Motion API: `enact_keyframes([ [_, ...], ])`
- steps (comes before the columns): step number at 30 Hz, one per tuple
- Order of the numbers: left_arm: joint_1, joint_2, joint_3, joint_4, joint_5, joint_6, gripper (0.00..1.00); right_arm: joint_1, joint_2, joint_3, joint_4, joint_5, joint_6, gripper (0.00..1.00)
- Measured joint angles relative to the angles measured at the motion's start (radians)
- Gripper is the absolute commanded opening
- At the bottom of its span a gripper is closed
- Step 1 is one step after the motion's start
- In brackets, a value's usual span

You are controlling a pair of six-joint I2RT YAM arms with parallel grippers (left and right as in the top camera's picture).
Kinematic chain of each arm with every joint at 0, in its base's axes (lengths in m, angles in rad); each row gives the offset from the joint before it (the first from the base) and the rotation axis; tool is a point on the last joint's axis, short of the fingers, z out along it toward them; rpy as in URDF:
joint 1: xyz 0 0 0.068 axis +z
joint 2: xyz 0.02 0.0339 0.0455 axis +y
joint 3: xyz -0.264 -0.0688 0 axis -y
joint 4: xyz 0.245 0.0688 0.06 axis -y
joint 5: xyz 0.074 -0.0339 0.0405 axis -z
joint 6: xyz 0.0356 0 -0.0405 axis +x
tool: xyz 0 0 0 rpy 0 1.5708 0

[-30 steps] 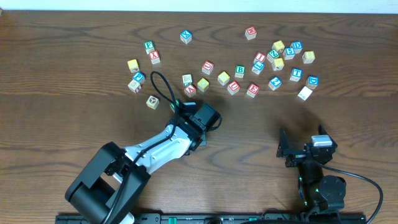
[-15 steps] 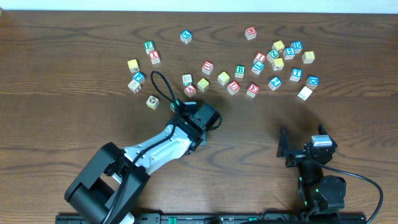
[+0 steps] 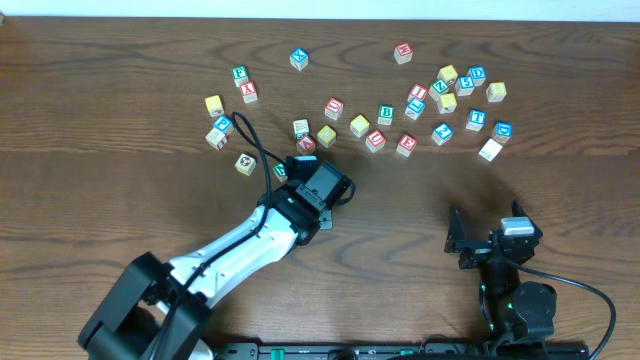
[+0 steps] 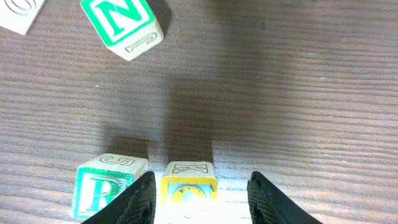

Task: Spell out ROBOT
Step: 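Open the left gripper and lift it back toward the left side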

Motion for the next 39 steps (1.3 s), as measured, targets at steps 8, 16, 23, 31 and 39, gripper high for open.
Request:
enact_keyframes([
  [8,0.0,-0.085,0.0,-0.009,-0.006,0.037,0.52,0.0,0.0,0.0,0.0,0.0,0.0,0.99],
  [16,0.0,-0.194,0.0,-0.031,-0.007,0.127,0.71,0.0,0.0,0.0,0.0,0.0,0.0,0.99],
  [23,0.0,-0.28,0.0,-0.061,-0.005,0.18,0.79,0.0,0.0,0.0,0.0,0.0,0.0,0.99],
  [31,0.0,-0.31,0.012,-0.097,0.001,0.21,0.8,0.0,0.0,0.0,0.0,0.0,0.0,0.99],
  [39,0.002,-0.31,0.092,-0.115,0.008,0.22,0.8,0.0,0.0,0.0,0.0,0.0,0.0,0.99],
])
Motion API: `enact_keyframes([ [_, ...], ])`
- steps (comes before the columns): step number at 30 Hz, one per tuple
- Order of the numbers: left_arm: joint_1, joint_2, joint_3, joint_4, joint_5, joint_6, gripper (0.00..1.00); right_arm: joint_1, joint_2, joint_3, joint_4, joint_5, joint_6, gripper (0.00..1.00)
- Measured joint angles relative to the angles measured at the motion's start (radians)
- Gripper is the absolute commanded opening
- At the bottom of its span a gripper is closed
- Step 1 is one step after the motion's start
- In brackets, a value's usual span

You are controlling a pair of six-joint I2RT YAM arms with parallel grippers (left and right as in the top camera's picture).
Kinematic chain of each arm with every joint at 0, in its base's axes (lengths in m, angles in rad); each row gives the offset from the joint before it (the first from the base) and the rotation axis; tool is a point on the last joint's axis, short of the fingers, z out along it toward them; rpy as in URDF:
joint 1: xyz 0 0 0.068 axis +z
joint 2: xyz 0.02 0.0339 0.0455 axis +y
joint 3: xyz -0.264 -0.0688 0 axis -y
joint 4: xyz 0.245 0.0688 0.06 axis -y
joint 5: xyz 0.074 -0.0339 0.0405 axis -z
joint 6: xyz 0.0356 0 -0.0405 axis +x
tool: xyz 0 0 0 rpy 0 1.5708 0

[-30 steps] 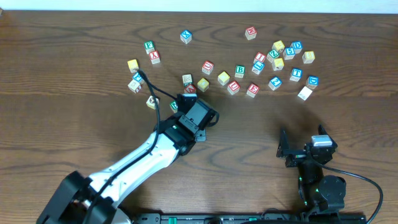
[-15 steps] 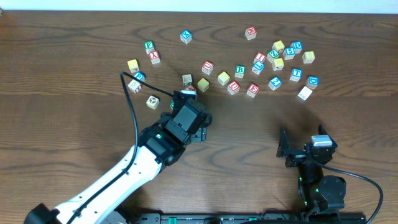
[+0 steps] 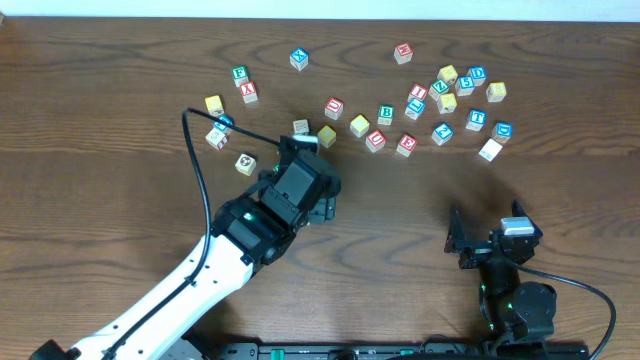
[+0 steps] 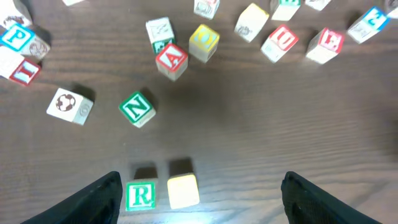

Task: Spell out ROBOT
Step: 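Open the left gripper and lift it back toward the left side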

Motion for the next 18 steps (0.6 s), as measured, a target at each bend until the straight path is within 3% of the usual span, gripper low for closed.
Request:
enact_keyframes([
  [18,0.058,0.0,0.138,-0.132,0.029,0.039,0.81,0.0,0.0,0.0,0.0,0.0,0.0,0.99],
])
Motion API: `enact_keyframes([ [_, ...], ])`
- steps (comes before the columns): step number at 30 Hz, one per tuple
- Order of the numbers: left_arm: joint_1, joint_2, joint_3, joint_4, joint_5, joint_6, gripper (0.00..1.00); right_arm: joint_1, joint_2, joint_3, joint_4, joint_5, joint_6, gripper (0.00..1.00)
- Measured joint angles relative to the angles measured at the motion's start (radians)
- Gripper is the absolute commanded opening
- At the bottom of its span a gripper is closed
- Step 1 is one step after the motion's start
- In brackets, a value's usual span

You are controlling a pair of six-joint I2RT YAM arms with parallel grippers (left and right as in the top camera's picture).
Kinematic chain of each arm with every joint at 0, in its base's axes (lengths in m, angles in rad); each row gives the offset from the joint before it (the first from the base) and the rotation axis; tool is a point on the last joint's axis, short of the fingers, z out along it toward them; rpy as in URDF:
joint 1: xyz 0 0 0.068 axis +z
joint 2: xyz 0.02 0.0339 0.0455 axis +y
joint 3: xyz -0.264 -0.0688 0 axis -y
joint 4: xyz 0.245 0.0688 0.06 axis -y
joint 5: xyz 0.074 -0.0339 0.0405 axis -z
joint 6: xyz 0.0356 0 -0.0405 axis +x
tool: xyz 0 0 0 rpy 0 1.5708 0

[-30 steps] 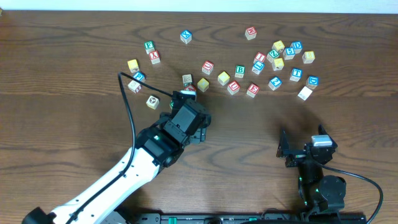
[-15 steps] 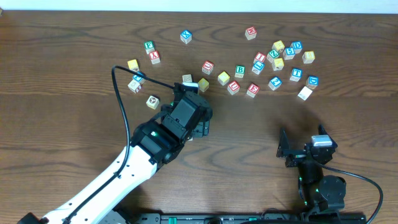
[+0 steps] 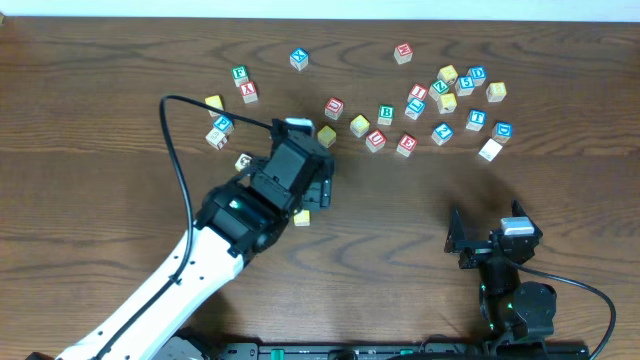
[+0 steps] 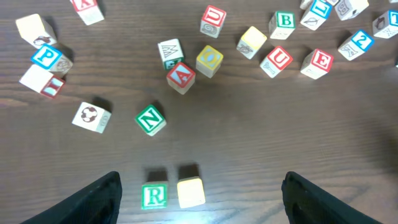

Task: Spell out ROBOT
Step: 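Open the left gripper and lift it back toward the left side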

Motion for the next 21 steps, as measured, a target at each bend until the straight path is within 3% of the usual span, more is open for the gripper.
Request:
enact_keyframes([
  [21,0.056,0.0,0.01,-0.04,0.032,0.063,0.81,0.0,0.0,0.0,0.0,0.0,0.0,0.99],
])
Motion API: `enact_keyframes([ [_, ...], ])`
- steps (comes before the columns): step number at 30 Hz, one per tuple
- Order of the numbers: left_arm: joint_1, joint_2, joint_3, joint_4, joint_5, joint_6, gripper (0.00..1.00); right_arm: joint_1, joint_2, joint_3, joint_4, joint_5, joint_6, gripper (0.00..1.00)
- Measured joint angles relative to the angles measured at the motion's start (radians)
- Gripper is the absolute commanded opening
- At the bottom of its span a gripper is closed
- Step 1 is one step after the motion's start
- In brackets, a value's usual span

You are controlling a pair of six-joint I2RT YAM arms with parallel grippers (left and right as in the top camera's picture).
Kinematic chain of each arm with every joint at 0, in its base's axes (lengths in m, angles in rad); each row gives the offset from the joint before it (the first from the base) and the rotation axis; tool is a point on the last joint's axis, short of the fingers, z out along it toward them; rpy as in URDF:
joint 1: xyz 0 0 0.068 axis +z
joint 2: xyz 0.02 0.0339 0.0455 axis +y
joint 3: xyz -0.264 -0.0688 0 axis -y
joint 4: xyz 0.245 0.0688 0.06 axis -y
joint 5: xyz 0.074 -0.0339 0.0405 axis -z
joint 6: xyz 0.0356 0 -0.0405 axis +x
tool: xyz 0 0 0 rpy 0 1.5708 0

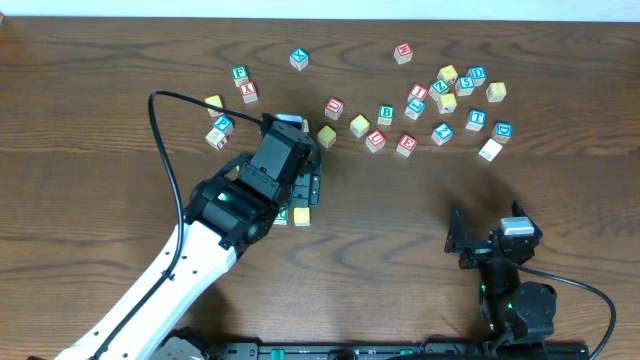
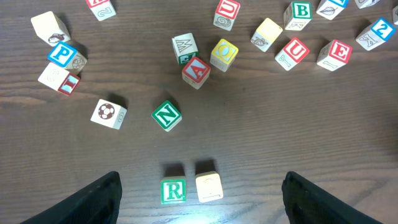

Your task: Spell out ROBOT

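Note:
A green R block (image 2: 173, 191) and a pale yellow block (image 2: 209, 187) sit side by side on the table, the yellow one on the right with a faint embossed face up. They also show in the overhead view as the R block (image 1: 283, 215) and yellow block (image 1: 301, 216). My left gripper (image 2: 200, 208) hangs high above them, open wide and empty, its fingers (image 2: 93, 199) far apart. A yellow O (image 2: 224, 54) and green B (image 2: 301, 10) lie in the scatter. My right gripper (image 1: 470, 245) rests at the near right.
Loose blocks fill the far half: green N (image 2: 166, 116), red A (image 2: 196, 71), M block (image 2: 185, 47), red U (image 2: 293, 53), red E (image 2: 334, 54), soccer-ball block (image 2: 109, 113), blue P (image 2: 62, 54). More blocks cluster far right, such as a T block (image 1: 476, 119).
My left gripper has drawn farther up and back from the table. The R and yellow blocks look smaller in its view, and more of the scatter shows. The blocks have not moved.
At first my left gripper was low, its fingers on either side of the yellow block standing next to the R. Then it was open wide and raised, the block left beside the R. It has stood higher at each moment since.

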Motion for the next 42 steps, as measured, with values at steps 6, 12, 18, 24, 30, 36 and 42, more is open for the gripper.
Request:
enact_keyframes([
  [6,0.044,0.0,0.0,-0.026,0.003,0.003,0.81,0.0,0.0,0.0,0.0,0.0,0.0,0.99],
  [12,0.124,-0.033,0.0,-0.092,0.003,0.02,0.81,0.0,0.0,0.0,0.0,0.0,0.0,0.99],
  [18,0.227,-0.122,0.0,-0.118,0.003,0.047,0.81,0.0,0.0,0.0,0.0,0.0,0.0,0.99],
  [24,0.319,-0.192,0.0,-0.139,0.003,0.051,0.81,0.0,0.0,0.0,0.0,0.0,0.0,0.99],
  [30,0.376,-0.203,0.0,-0.166,-0.025,0.055,0.81,0.0,0.0,0.0,0.0,0.0,0.0,0.99],
  [36,0.44,-0.203,0.0,-0.193,-0.068,0.055,0.81,0.0,0.0,0.0,0.0,0.0,0.0,0.99],
  [42,0.456,-0.203,0.0,-0.212,-0.076,0.055,0.81,0.0,0.0,0.0,0.0,0.0,0.0,0.99],
])
